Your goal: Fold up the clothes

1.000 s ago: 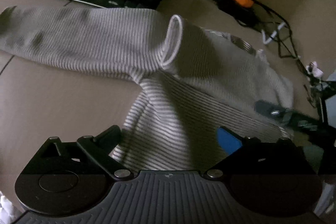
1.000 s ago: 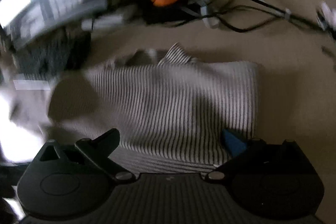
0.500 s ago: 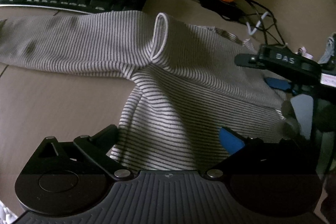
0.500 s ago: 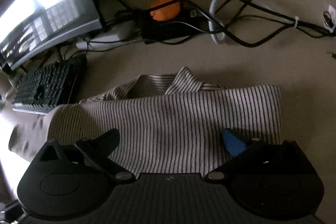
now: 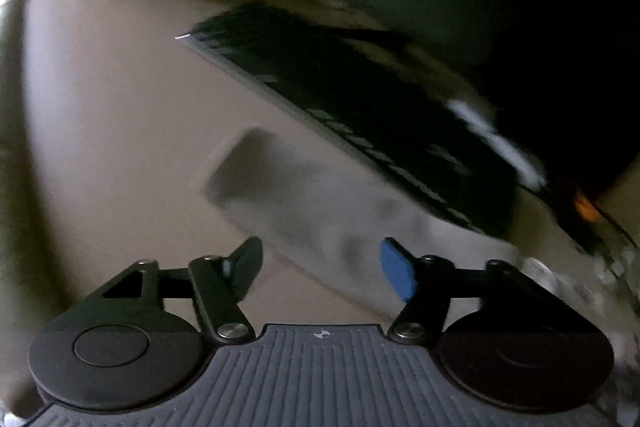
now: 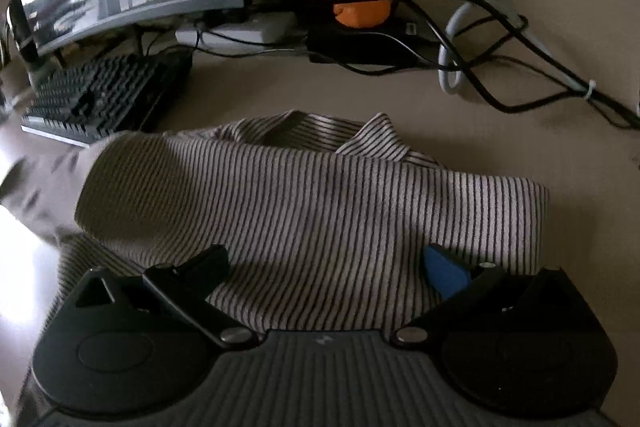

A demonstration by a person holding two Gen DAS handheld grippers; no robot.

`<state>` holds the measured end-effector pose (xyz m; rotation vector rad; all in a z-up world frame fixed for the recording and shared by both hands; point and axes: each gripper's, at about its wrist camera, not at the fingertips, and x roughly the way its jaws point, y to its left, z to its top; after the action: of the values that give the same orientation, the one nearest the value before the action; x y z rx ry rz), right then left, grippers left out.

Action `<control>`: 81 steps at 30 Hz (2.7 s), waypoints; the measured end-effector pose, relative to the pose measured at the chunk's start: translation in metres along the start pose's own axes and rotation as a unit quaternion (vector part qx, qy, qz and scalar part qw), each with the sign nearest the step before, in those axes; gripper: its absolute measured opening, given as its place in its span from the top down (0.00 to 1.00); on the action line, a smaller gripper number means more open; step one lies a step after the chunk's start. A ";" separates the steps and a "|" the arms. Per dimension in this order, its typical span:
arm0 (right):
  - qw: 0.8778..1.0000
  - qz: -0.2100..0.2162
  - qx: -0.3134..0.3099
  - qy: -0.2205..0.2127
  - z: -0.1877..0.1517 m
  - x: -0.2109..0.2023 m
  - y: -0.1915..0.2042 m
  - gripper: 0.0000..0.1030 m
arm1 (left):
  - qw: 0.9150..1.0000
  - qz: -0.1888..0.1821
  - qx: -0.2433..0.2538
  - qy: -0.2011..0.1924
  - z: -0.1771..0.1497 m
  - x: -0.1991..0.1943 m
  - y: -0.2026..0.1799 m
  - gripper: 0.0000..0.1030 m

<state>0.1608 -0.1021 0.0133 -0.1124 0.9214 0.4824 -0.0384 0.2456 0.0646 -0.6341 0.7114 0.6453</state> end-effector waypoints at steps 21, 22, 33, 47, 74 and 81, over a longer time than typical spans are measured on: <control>0.994 -0.004 0.069 -0.080 -0.024 -0.088 -0.023 0.00 | 0.969 0.060 0.219 -0.093 -0.012 0.033 -0.071 0.90; 0.994 -0.008 0.073 -0.084 -0.027 -0.094 -0.027 0.00 | 0.969 0.044 0.221 -0.100 -0.011 0.024 -0.079 0.90; 0.987 -0.038 0.120 -0.099 -0.049 -0.127 -0.058 0.00 | 0.885 -0.234 0.394 -0.080 -0.102 -0.051 -0.220 0.72; 0.991 0.104 0.084 -0.028 -0.023 -0.082 -0.025 0.58 | 0.828 -0.181 0.530 -0.033 -0.159 -0.036 -0.208 0.32; 0.959 0.225 0.150 -0.081 0.026 -0.099 -0.057 0.95 | 0.785 -0.234 0.565 -0.100 -0.178 -0.065 -0.284 0.84; 0.988 0.032 0.100 -0.110 0.004 -0.141 -0.107 0.84 | 0.760 -0.333 0.551 -0.088 -0.200 -0.095 -0.296 0.16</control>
<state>0.1395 -0.2454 0.1151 0.1515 0.7534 0.4490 0.0413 -0.1129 0.1051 0.3058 0.5106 -0.4223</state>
